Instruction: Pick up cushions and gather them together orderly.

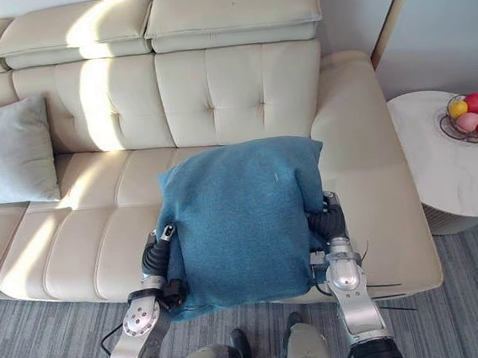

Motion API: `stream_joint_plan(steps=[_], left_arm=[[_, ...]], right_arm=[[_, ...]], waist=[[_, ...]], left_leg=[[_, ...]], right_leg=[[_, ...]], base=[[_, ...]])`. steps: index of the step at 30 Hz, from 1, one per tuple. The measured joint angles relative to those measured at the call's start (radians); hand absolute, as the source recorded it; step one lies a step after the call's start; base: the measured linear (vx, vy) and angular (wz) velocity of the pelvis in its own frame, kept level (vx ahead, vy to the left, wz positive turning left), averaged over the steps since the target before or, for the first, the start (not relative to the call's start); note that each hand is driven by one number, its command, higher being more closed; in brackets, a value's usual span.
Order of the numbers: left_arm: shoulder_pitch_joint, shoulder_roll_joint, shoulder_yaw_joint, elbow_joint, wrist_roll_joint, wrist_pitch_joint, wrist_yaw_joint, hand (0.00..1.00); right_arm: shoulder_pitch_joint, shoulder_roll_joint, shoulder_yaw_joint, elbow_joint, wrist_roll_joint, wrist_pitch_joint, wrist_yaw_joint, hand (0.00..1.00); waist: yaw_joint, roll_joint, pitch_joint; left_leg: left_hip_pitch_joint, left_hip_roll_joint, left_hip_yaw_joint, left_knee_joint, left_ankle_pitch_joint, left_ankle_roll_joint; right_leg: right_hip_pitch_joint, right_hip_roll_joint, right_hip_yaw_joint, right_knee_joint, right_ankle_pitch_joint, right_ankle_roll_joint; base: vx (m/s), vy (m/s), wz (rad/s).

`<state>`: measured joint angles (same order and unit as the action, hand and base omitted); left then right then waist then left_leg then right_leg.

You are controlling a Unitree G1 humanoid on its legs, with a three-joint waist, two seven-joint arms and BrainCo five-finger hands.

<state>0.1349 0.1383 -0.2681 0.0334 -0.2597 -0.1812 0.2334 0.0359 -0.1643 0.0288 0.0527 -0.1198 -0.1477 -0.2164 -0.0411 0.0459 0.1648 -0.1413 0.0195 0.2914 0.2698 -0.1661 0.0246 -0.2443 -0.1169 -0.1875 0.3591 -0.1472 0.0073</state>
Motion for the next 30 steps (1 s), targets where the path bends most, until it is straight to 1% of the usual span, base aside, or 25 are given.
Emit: stream_joint_plan(steps=[3, 4, 6, 7, 9, 10, 12, 15, 16, 17, 18, 19, 20, 22, 23, 24, 25, 26, 27, 29, 30], left_arm=[[-0.006, 0.005, -0.005, 0.003, 0.026, 0.0, 0.0, 1.0], [-0.028, 0.006, -0.006, 0.026, 0.044, 0.0, 0.003, 1.0], [-0.084, 0.01, -0.007, 0.068, 0.068, 0.0, 0.016, 1.0], [-0.153, 0.021, -0.008, 0.108, 0.084, 0.0, 0.033, 1.0], [-0.258, 0.038, -0.008, 0.164, 0.098, 0.0, 0.06, 1.0], [-0.34, 0.047, -0.007, 0.187, 0.113, 0.001, 0.094, 1.0], [-0.428, 0.05, -0.007, 0.206, 0.127, 0.001, 0.132, 1.0], [-0.633, 0.092, -0.001, 0.246, 0.148, 0.001, 0.225, 1.0], [-0.717, 0.105, 0.002, 0.276, 0.149, 0.001, 0.247, 1.0], [-0.793, 0.119, 0.006, 0.303, 0.151, 0.001, 0.267, 1.0], [-0.887, 0.133, 0.014, 0.329, 0.155, 0.001, 0.287, 1.0], [-0.928, 0.14, 0.017, 0.341, 0.157, 0.001, 0.298, 1.0], [-1.039, 0.154, 0.036, 0.389, 0.175, 0.0, 0.314, 1.0], [-1.171, 0.174, 0.05, 0.463, 0.199, 0.0, 0.325, 1.0], [-1.273, 0.19, 0.072, 0.536, 0.222, 0.0, 0.34, 1.0], [-1.351, 0.191, 0.094, 0.592, 0.237, 0.001, 0.347, 1.0], [-1.395, 0.191, 0.107, 0.624, 0.244, 0.002, 0.355, 1.0], [-1.482, 0.191, 0.121, 0.679, 0.263, 0.009, 0.364, 1.0], [-1.503, 0.191, 0.123, 0.692, 0.269, 0.013, 0.367, 1.0], [-1.574, 0.19, 0.126, 0.727, 0.291, 0.033, 0.385, 1.0], [-1.582, 0.191, 0.129, 0.727, 0.292, 0.037, 0.388, 1.0]], right_arm=[[0.001, 0.0, -0.005, 0.0, -0.012, 0.0, -0.009, 1.0], [-0.003, 0.0, -0.004, 0.0, -0.044, 0.0, -0.032, 1.0], [-0.031, -0.001, 0.0, 0.009, -0.088, 0.001, -0.066, 1.0], [-0.086, -0.003, 0.002, 0.036, -0.108, 0.001, -0.092, 1.0], [-0.18, -0.012, 0.009, 0.09, -0.128, 0.006, -0.129, 1.0], [-0.252, -0.014, 0.011, 0.119, -0.137, 0.021, -0.164, 1.0], [-0.321, -0.014, 0.011, 0.125, -0.159, 0.044, -0.207, 1.0], [-0.512, -0.026, 0.008, 0.127, -0.179, 0.066, -0.294, 1.0], [-0.589, -0.036, 0.004, 0.13, -0.193, 0.074, -0.316, 1.0], [-0.66, -0.043, -0.007, 0.131, -0.206, 0.079, -0.334, 1.0], [-0.749, -0.045, -0.029, 0.137, -0.209, 0.079, -0.361, 1.0], [-0.789, -0.047, -0.034, 0.151, -0.214, 0.08, -0.378, 1.0], [-0.901, -0.051, -0.056, 0.216, -0.237, 0.08, -0.406, 1.0], [-1.037, -0.055, -0.076, 0.316, -0.24, 0.084, -0.438, 1.0], [-1.142, -0.062, -0.09, 0.403, -0.243, 0.087, -0.462, 1.0], [-1.22, -0.062, -0.106, 0.469, -0.242, 0.089, -0.476, 1.0], [-1.259, -0.063, -0.112, 0.501, -0.242, 0.093, -0.484, 1.0], [-1.331, -0.071, -0.119, 0.55, -0.24, 0.099, -0.5, 1.0], [-1.35, -0.074, -0.123, 0.562, -0.239, 0.103, -0.504, 1.0], [-1.425, -0.082, -0.143, 0.605, -0.232, 0.126, -0.51, 1.0], [-1.438, -0.083, -0.145, 0.609, -0.231, 0.128, -0.513, 1.0]], waist=[[0.0, 0.001, -0.001], [0.0, 0.002, -0.001], [-0.001, 0.004, -0.001], [-0.001, 0.006, 0.001], [-0.007, 0.012, 0.013], [-0.006, 0.013, 0.045], [-0.004, 0.02, 0.072], [0.004, 0.022, 0.116], [0.011, 0.021, 0.133], [0.016, 0.022, 0.153], [0.021, 0.023, 0.17], [0.022, 0.023, 0.173], [0.022, 0.023, 0.184], [0.026, 0.024, 0.195], [0.026, 0.024, 0.2], [0.025, 0.027, 0.205], [0.025, 0.027, 0.21], [0.023, 0.031, 0.224], [0.022, 0.031, 0.225], [0.023, 0.03, 0.228], [0.024, 0.03, 0.228]], left_leg=[[0.005, 0.001, 0.006, -0.039, 0.02, -0.013], [-0.003, 0.0, 0.011, -0.062, 0.037, -0.019], [-0.043, 0.005, 0.016, -0.064, 0.042, -0.022], [-0.096, 0.008, 0.024, -0.055, 0.049, -0.012], [-0.164, 0.009, 0.042, -0.04, 0.061, -0.007], [-0.199, 0.009, 0.049, -0.017, 0.062, -0.006], [-0.25, 0.012, 0.051, 0.022, 0.062, -0.006], [-0.374, 0.02, 0.05, 0.075, 0.057, -0.007], [-0.411, 0.022, 0.05, 0.086, 0.058, -0.005], [-0.44, 0.024, 0.051, 0.092, 0.064, -0.005], [-0.478, 0.028, 0.055, 0.096, 0.076, -0.002], [-0.498, 0.029, 0.055, 0.095, 0.082, -0.003], [-0.537, 0.029, 0.056, 0.085, 0.11, 0.001], [-0.574, 0.028, 0.055, 0.066, 0.138, 0.008], [-0.6, 0.02, 0.054, 0.041, 0.17, 0.016], [-0.622, 0.016, 0.044, 0.029, 0.2, 0.032], [-0.634, 0.016, 0.04, 0.023, 0.207, 0.031], [-0.658, 0.016, 0.027, 0.018, 0.22, 0.036], [-0.667, 0.016, 0.022, 0.016, 0.224, 0.033], [-0.698, 0.015, 0.003, 0.0, 0.24, 0.018], [-0.701, 0.014, 0.0, -0.005, 0.244, 0.012]], right_leg=[[-0.003, 0.014, 0.015, -0.042, 0.027, -0.007], [-0.015, 0.02, 0.025, -0.064, 0.047, -0.01], [-0.055, 0.03, 0.038, -0.083, 0.076, -0.017], [-0.11, 0.035, 0.052, -0.086, 0.102, -0.022], [-0.178, 0.034, 0.066, -0.085, 0.135, -0.027], [-0.208, 0.032, 0.08, -0.084, 0.149, -0.023], [-0.249, 0.027, 0.083, -0.071, 0.158, -0.017], [-0.368, 0.016, 0.08, -0.023, 0.172, -0.02], [-0.401, 0.016, 0.08, -0.02, 0.183, -0.018], [-0.426, 0.015, 0.079, -0.019, 0.196, -0.022], [-0.46, 0.015, 0.076, -0.024, 0.208, -0.019], [-0.476, 0.015, 0.074, -0.031, 0.217, -0.018], [-0.509, 0.016, 0.068, -0.048, 0.242, -0.026], [-0.541, 0.018, 0.063, -0.072, 0.268, -0.032], [-0.567, 0.018, 0.062, -0.095, 0.296, -0.038], [-0.584, 0.018, 0.053, -0.11, 0.311, -0.043], [-0.592, 0.019, 0.048, -0.118, 0.319, -0.047], [-0.609, 0.02, 0.035, -0.122, 0.323, -0.05], [-0.618, 0.019, 0.03, -0.122, 0.323, -0.05], [-0.644, 0.02, 0.016, -0.123, 0.323, -0.051], [-0.649, 0.02, 0.015, -0.123, 0.323, -0.051]], base=[[0.03, -0.026, -0.19], [-0.01, -0.037, -0.3], [-0.05, -0.017, -0.31], [-0.13, 0.018, -0.3], [-0.16, 0.033, -0.26], [-0.14, 0.036, -0.17], [-0.2, 0.035, -0.03], [-0.26, 0.0, 0.12], [-0.23, -0.017, 0.1], [-0.21, -0.016, 0.11], [-0.16, -0.015, 0.12], [-0.16, -0.018, 0.17], [-0.09, -0.013, 0.14], [-0.08, -0.019, 0.11], [-0.05, -0.021, 0.13], [-0.02, -0.013, 0.14], [0.0, -0.007, 0.22], [0.0, -0.007, 0.2], [0.01, -0.01, 0.28], [0.02, -0.015, 0.25], [0.02, -0.022, 0.25]])
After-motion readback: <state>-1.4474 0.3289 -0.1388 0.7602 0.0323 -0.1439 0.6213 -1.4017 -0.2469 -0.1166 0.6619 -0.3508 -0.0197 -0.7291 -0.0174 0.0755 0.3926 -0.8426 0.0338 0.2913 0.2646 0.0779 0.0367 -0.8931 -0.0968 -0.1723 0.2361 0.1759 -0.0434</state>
